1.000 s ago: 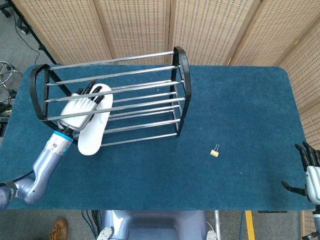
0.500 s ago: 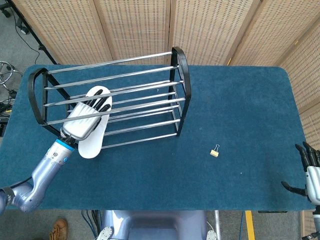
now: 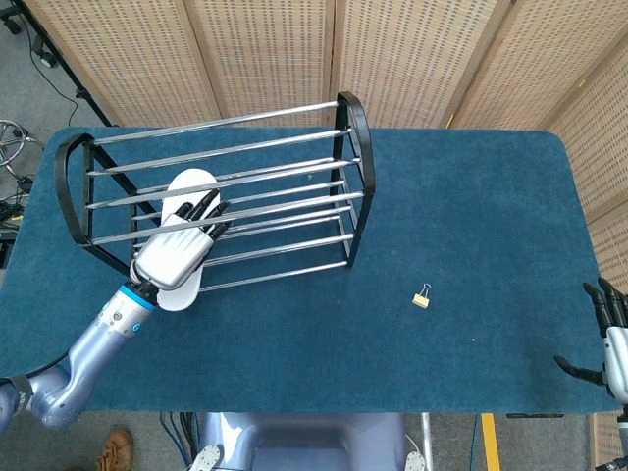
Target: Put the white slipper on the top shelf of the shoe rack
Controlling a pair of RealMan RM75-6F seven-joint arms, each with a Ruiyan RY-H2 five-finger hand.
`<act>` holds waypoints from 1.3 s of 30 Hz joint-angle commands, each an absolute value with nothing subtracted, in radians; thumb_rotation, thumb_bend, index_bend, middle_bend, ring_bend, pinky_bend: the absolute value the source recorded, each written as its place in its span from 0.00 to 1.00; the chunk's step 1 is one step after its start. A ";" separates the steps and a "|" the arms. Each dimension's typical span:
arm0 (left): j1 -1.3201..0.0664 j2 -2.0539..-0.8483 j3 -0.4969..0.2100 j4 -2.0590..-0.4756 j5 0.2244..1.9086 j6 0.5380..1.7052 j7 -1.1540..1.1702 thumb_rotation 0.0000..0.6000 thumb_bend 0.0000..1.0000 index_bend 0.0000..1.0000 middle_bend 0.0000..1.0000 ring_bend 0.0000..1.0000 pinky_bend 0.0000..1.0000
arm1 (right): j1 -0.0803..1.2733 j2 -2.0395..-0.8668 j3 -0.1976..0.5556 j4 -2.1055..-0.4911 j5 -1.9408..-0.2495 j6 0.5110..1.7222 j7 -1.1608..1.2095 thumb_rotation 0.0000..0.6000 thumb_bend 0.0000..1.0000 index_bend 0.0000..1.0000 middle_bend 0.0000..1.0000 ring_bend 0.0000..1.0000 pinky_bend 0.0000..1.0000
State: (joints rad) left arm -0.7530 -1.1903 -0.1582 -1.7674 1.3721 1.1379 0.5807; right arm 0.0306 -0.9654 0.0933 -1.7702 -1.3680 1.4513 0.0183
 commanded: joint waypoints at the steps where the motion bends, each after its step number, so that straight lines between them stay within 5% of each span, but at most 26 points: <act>1: -0.749 -1.182 -0.149 -1.788 1.399 1.143 0.571 1.00 0.44 0.32 0.19 0.08 0.36 | 0.030 -0.965 0.093 -1.770 -1.368 1.452 0.018 1.00 0.00 0.00 0.00 0.00 0.00; 14: -0.732 -1.167 -0.088 -1.875 1.595 1.161 0.457 1.00 0.42 0.32 0.18 0.07 0.33 | 0.029 -0.964 0.092 -1.774 -1.370 1.452 0.017 1.00 0.00 0.00 0.00 0.00 0.00; 19: -0.712 -1.166 -0.040 -1.884 1.717 1.202 0.333 1.00 0.23 0.29 0.12 0.04 0.31 | 0.029 -0.963 0.092 -1.775 -1.370 1.452 0.016 1.00 0.00 0.00 0.00 0.00 0.00; 24: -0.659 -1.130 0.054 -1.853 1.856 1.291 0.142 1.00 0.02 0.16 0.01 0.00 0.22 | 0.027 -0.960 0.091 -1.778 -1.371 1.454 0.018 1.00 0.00 0.00 0.00 0.00 0.00; 30: -0.562 -1.069 0.163 -1.764 1.949 1.402 0.022 1.00 0.00 0.02 0.00 0.00 0.07 | 0.026 -0.957 0.089 -1.782 -1.375 1.455 0.022 1.00 0.00 0.00 0.00 0.00 0.00; 39: -0.344 -1.026 0.269 -1.600 1.884 1.537 -0.017 1.00 0.00 0.00 0.00 0.00 0.03 | 0.025 -0.957 0.084 -1.789 -1.387 1.458 0.012 1.00 0.00 0.00 0.00 0.00 0.00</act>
State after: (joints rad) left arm -0.3976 -1.0347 0.2431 -1.6434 1.9110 1.4928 0.0056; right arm 0.0253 -0.9570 0.0844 -1.7896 -1.3865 1.4575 0.0122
